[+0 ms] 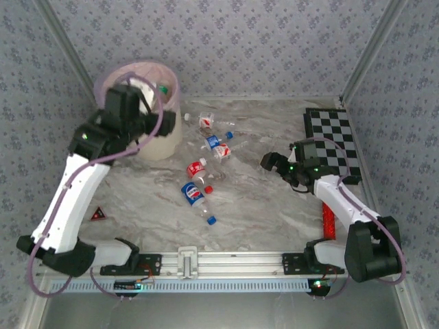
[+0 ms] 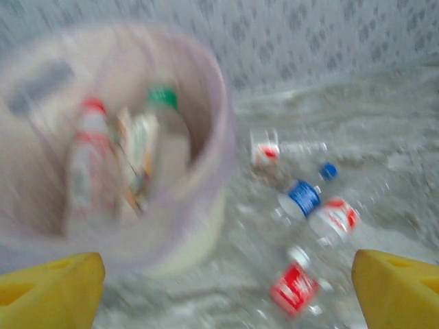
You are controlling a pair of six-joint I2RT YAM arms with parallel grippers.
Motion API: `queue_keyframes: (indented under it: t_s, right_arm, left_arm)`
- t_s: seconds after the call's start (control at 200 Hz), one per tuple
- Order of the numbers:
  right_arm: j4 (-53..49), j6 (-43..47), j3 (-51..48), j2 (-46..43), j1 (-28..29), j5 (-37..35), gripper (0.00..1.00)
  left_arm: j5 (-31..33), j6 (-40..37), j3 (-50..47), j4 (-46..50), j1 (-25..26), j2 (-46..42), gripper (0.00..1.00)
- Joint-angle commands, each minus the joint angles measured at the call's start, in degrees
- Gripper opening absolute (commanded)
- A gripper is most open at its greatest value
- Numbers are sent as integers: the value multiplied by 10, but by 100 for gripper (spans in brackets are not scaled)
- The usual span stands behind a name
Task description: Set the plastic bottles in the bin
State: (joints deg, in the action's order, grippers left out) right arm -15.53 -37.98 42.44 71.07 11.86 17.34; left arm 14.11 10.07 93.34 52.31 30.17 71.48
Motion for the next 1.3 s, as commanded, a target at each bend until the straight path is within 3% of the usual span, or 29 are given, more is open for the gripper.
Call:
queue_keyframes:
  t_s: [0.0,0.11,0.225,0.37,0.445,0.585,0.71,0.89,1.01,1.294]
  right_arm:
    - [9,5,25,14,-1,-17,100]
    - [16,14,39,41,-10,-21,100]
    - [20,10,60,73,-14,-11,100]
    - [25,3,66,87,-10,-3,100]
    - [14,11,64,87,-10,-5,100]
    - [-2,15,44,72,-14,-18,100]
    - [-1,14,29,64,-18,-17,100]
    - [2,12,34,70,-17,-11,100]
    - [1,11,42,78,-14,-9,100]
    - [1,10,40,78,-9,-10,100]
  left_arm:
    - [31,189,-142,-28,59,-44,91]
    - [29,353,-280,-104,121,-91,88]
    - [59,509,-370,-130,178,-71,89]
    - [39,626,-462,-249,190,-23,86]
    - [27,644,-482,-302,190,5,84]
    - [18,670,-468,-296,190,59,83]
    - [28,745,-485,-281,190,78,68]
    - [15,770,-499,-305,191,96,68]
    - [22,790,-506,-303,195,99,68]
    - [72,782,-497,-224,196,46,51]
